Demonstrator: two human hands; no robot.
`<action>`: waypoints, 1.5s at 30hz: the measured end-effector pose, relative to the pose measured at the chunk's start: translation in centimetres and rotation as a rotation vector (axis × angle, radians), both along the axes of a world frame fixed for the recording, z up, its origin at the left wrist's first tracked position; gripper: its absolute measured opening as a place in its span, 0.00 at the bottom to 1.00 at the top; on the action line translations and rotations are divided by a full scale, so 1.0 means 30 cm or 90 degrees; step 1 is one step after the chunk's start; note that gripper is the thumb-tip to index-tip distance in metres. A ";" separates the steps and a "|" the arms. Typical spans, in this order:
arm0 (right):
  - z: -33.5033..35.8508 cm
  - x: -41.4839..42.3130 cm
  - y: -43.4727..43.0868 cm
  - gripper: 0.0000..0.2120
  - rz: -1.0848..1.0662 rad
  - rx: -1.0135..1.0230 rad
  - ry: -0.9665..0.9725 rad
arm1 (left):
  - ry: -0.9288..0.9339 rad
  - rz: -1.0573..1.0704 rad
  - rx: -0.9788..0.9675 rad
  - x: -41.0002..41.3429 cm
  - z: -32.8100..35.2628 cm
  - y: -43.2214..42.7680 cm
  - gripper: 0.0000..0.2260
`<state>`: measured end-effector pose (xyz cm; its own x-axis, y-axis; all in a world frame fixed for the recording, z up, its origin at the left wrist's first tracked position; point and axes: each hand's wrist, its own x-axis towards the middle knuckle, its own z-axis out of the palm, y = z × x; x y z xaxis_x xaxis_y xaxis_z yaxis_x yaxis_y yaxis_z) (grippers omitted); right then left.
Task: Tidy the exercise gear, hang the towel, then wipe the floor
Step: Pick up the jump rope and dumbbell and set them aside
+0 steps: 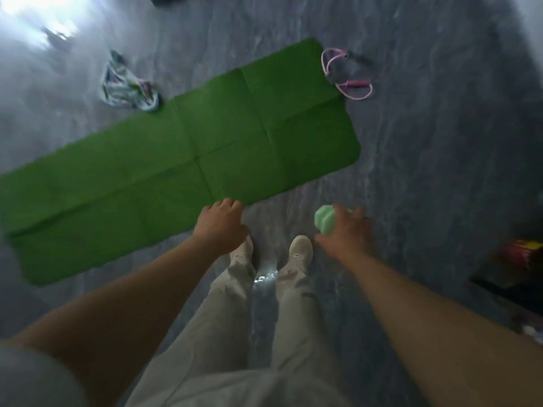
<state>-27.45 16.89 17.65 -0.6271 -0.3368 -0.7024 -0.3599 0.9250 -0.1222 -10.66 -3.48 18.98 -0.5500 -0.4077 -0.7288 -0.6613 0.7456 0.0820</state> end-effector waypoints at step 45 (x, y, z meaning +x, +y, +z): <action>0.464 -2.036 0.020 0.38 0.143 -0.021 0.024 | 0.044 0.204 -0.011 -1.896 0.326 0.055 0.25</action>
<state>-88.54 17.48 31.58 -0.5588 -0.4936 -0.6664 -0.5616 0.8165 -0.1339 -67.54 -1.82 28.75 -0.4387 -0.5806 -0.6859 -0.8563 0.5016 0.1231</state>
